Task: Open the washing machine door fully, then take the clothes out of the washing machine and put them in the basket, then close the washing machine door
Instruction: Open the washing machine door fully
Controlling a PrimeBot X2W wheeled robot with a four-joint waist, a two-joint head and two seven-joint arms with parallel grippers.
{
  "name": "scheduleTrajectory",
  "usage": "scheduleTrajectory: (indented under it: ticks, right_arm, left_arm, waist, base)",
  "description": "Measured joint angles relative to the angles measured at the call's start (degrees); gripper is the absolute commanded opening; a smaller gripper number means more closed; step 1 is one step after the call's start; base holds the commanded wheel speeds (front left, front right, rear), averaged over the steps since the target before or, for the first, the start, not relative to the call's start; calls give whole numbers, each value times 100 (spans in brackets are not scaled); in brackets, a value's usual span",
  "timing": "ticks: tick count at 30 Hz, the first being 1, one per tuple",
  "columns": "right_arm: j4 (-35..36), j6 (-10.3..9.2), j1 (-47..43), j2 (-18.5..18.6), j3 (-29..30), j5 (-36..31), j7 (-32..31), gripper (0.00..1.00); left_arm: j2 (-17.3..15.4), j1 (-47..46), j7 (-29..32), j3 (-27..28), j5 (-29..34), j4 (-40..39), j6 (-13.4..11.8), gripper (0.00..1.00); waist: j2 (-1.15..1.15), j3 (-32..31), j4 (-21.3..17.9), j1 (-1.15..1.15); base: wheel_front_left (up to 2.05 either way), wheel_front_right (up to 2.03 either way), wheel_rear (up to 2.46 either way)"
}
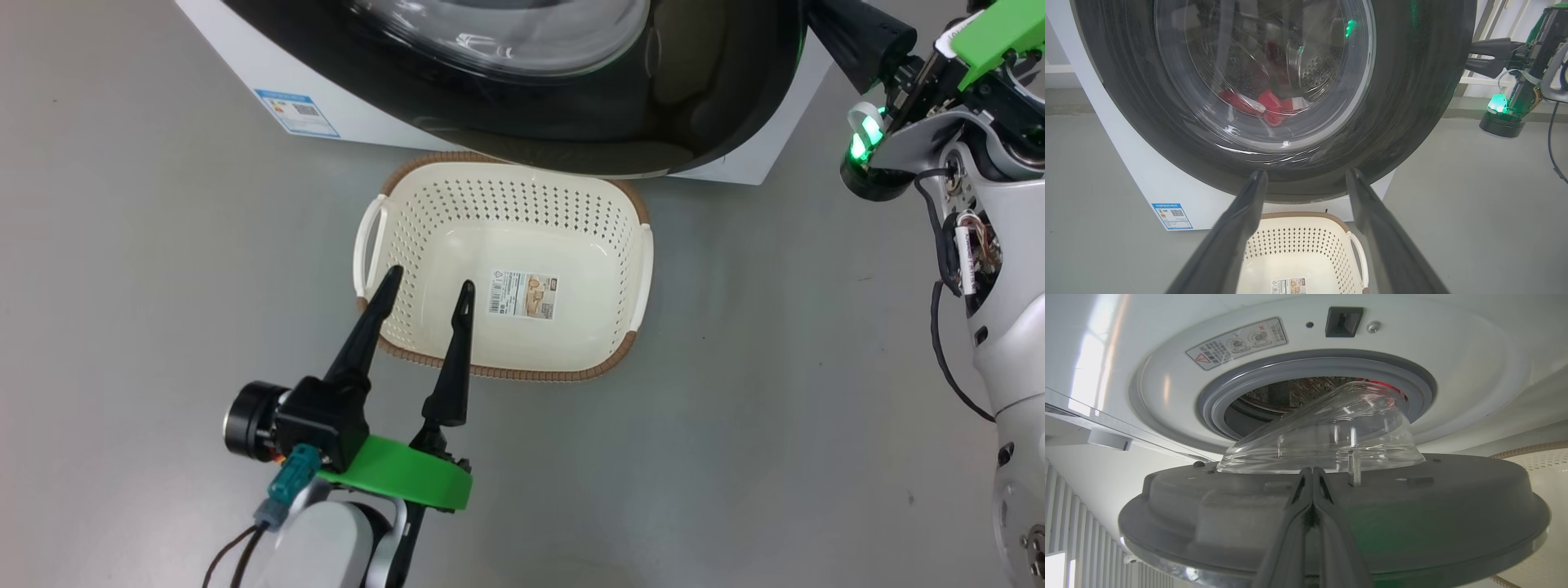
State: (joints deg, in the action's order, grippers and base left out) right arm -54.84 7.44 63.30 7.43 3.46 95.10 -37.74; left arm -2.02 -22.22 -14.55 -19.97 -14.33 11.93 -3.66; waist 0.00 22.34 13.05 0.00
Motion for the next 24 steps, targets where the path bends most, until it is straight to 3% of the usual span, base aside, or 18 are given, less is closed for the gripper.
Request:
scheduleTrajectory:
  ticks: [8,22,24]
  right_arm:
    - [648,0,-545,-30,366,207,25,0]
    - [2392,0,-2692,-310,933,415,27,0]
    - [2652,0,-3038,-369,999,417,131,36]
  left_arm:
    - [0,4,0,3,-38,110,-9,100]
    - [-2,361,0,222,26,248,14,100]
    - [-2,401,0,274,48,255,19,100]
  waist:
    - [0,-156,-66,0]
    - [0,-567,-363,0]
    - [0,-628,-413,0]
  base:
    - [0,0,0]
    - [0,0,0]
    - [0,0,0]
